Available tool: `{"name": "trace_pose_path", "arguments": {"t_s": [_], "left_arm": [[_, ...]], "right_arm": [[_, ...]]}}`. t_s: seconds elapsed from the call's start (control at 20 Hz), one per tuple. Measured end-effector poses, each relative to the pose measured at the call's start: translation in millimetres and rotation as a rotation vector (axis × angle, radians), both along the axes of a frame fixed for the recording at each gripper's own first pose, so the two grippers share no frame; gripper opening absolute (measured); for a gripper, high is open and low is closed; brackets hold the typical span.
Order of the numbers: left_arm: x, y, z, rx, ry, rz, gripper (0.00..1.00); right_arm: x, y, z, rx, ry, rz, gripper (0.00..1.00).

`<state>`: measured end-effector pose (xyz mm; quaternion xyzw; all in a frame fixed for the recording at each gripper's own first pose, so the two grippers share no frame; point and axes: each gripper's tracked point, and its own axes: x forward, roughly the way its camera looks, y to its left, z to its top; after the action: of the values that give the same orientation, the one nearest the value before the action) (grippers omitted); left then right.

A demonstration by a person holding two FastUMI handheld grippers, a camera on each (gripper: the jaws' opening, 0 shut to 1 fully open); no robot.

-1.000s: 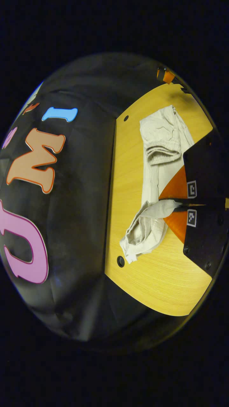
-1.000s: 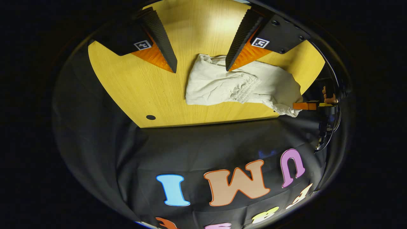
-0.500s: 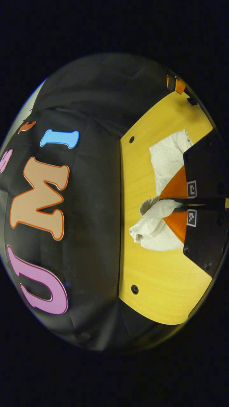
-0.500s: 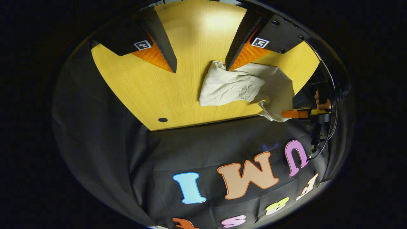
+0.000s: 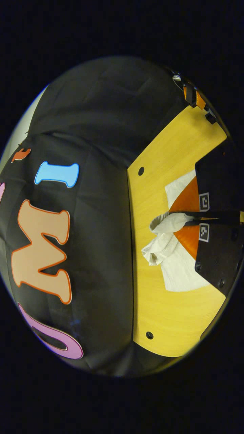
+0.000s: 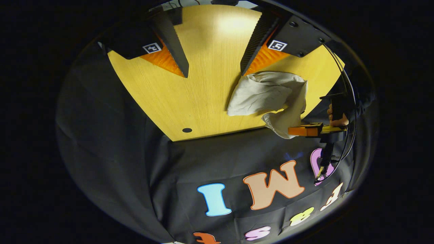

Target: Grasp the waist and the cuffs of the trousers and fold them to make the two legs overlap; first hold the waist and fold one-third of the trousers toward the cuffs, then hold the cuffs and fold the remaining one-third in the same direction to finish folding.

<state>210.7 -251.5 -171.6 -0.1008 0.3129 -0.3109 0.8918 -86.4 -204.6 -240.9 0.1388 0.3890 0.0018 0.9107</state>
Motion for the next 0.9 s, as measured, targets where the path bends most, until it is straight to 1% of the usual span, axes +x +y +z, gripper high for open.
{"name": "trace_pose_path", "arguments": {"t_s": [0.15, 0.25, 0.3, 0.35, 0.5, 0.6, 0.65, 0.7, 0.75, 0.8, 0.85, 0.9], "left_arm": [[-11, -29, -7, -0.003, 0.012, -0.031, 0.0], [-23, -44, -21, 0.002, 0.039, -0.048, 0.0], [-30, -52, -30, 0.008, 0.052, -0.058, 0.0], [-36, -57, -39, 0.017, 0.062, -0.065, 0.0], [-57, -67, -66, 0.038, 0.092, -0.081, 0.0], [-69, -72, -75, 0.025, 0.097, -0.09, 0.01], [-73, -76, -77, 0.008, 0.101, -0.094, 0.09], [-79, -75, -74, -0.014, 0.107, -0.097, 0.15], [-83, -73, -66, -0.032, 0.098, -0.094, 0.39], [-82, -69, -60, -0.041, 0.072, -0.085, 0.54], [-78, -60, -53, -0.035, 0.036, -0.064, 0.68], [-73, -46, -41, -0.028, -0.009, -0.03, 0.83]], "right_arm": [[-1, -11, -1, -0.002, 0.0, -0.005, 0.98], [-3, -16, -1, -0.009, 0.0, -0.003, 0.98], [-3, -18, -2, -0.009, 0.003, 0.001, 0.94], [-4, -20, -1, -0.001, 0.005, 0.003, 0.98], [1, -17, 2, 0.02, -0.003, 0.015, 0.98], [6, -14, 3, 0.021, -0.011, 0.038, 0.98], [10, -11, 5, 0.021, -0.018, 0.054, 0.98], [14, -8, 9, 0.019, -0.026, 0.069, 0.94], [19, -4, 11, 0.018, -0.039, 0.084, 0.94], [26, 0, 17, 0.014, -0.053, 0.097, 0.94], [32, 5, 24, 0.006, -0.073, 0.11, 0.98], [41, 11, 34, -0.007, -0.104, 0.121, 0.98]]}}
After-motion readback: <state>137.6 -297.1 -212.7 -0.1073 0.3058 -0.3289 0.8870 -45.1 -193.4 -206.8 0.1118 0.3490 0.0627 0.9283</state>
